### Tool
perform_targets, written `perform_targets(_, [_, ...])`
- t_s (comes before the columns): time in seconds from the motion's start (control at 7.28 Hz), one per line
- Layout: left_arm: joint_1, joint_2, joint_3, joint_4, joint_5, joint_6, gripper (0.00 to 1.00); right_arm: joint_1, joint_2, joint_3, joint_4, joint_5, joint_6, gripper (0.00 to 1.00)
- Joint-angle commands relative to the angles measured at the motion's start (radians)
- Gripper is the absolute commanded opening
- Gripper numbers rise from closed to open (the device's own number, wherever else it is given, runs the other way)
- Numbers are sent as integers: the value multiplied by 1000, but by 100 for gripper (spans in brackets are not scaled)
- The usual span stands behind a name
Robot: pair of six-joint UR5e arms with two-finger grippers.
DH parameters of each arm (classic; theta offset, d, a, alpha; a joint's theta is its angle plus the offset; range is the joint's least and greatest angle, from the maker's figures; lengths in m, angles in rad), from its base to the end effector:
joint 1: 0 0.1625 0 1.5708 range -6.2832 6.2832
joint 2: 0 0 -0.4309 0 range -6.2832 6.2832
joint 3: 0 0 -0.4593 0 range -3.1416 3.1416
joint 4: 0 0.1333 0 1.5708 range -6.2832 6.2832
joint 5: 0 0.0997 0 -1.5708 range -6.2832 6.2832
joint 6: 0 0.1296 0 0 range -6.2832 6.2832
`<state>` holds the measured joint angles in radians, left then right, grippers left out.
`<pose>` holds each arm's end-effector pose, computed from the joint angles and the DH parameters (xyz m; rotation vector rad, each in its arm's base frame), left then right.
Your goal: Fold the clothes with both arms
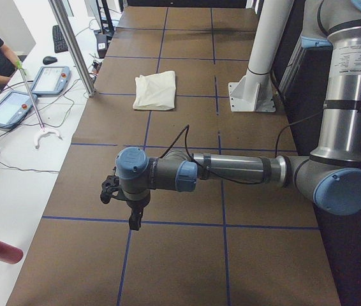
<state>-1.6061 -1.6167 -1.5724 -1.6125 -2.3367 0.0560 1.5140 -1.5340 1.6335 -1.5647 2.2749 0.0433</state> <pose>-0.0641 -0.5843 0.6553 0.1197 0.7608 0.0538 0.0163 -0.5843 0.6352 0.0659 -0.7077 -0.0501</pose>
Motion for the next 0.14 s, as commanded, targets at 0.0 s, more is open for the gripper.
perform_targets(0.0, [-1,0,-1,-3,2,2,100,2,0,0,0,0,1,100])
